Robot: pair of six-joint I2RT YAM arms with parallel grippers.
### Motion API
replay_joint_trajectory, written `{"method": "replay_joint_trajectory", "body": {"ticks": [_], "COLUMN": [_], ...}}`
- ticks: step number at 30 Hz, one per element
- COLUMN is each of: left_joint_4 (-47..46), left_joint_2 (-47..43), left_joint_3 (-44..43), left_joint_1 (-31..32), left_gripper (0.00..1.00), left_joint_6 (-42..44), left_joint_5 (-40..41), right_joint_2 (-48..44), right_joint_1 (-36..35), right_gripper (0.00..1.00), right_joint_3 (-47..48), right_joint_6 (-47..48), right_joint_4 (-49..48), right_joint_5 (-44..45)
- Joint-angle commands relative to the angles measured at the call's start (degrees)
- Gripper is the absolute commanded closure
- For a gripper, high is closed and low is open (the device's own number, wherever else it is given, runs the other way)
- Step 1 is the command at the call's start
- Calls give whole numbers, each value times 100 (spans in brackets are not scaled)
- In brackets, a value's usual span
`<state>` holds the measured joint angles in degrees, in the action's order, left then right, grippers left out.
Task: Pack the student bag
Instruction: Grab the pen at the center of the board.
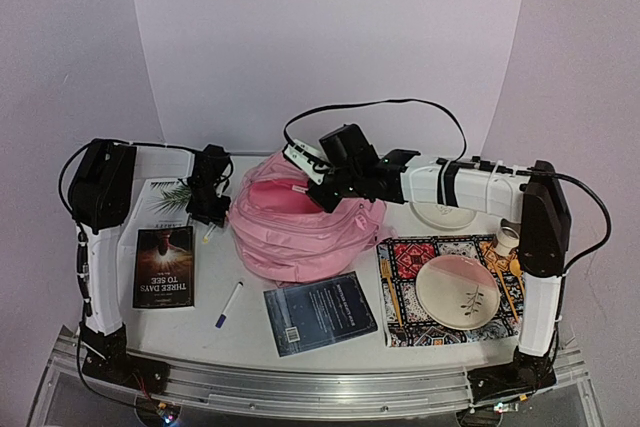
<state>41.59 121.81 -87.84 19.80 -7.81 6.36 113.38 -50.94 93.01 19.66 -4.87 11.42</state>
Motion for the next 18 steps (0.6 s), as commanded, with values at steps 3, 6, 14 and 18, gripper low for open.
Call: {"method": "replay_joint_trajectory", "body": {"ticks": [3, 6, 14, 18], "left_joint_4": [511, 587, 447, 222], "left_joint_2": [556, 546, -102, -505], "left_joint_3": [-529, -565, -501, -333], "left_joint_1": [-104, -115, -114, -114], "left_gripper": [73, 82, 100, 100], "left_joint_6": [17, 25, 134, 198], "left_joint_5": [-221, -239, -141, -239], "right_joint_2": [-43, -53, -69, -71], "right_joint_1": [-39, -35, -39, -36], "right_gripper": [100, 100, 100, 100], "right_joint_3": [340, 346, 414, 435], "right_joint_6": [2, 3, -4, 0], "right_joint_4": [-304, -304, -304, -304], "right_joint_5": [147, 163, 136, 135]}}
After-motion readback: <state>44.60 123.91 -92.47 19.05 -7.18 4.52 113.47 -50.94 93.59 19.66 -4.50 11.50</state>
